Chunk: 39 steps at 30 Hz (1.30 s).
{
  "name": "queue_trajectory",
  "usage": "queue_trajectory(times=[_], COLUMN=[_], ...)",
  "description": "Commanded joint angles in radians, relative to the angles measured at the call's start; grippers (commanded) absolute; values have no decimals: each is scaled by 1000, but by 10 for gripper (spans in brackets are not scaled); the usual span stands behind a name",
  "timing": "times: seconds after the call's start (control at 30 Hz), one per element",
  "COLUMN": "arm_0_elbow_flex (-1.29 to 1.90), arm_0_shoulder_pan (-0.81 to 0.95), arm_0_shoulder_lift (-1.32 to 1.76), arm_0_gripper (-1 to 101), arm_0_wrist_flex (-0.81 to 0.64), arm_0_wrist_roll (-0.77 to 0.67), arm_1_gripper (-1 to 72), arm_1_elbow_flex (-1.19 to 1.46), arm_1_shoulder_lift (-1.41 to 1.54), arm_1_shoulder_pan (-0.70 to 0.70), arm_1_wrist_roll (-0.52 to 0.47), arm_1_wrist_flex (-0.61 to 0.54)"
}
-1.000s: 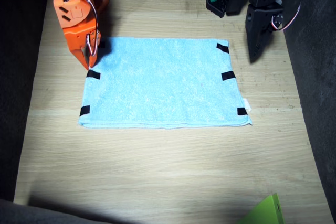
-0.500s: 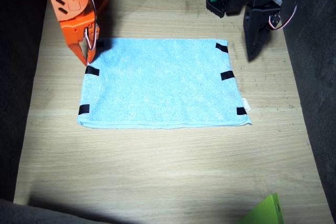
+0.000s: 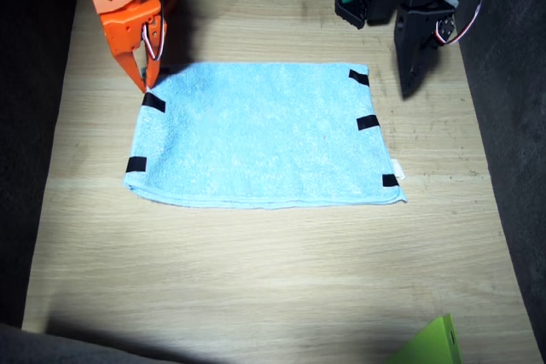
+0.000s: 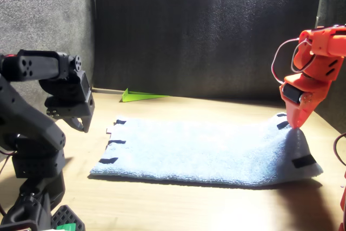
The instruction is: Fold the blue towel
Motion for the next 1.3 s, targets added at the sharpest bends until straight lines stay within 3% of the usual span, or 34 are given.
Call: queue_trajectory(times=[0.0, 1.27], arm_0_elbow_flex=[11, 63], arm_0_shoulder_pan=[11, 5], arm_0_shoulder_lift=[32, 104], arm_0_gripper=[10, 13], arm_0_wrist_flex=[-5, -17], arm_0_wrist_roll=[12, 17], arm_1_gripper=[0, 0], arm_1_elbow_flex=[-72, -681], arm_1_shoulder_lift=[35, -466], arm_1_shoulder_pan=[46, 368], arm_1_wrist_roll=[5, 48], arm_1_wrist_flex=[52, 322])
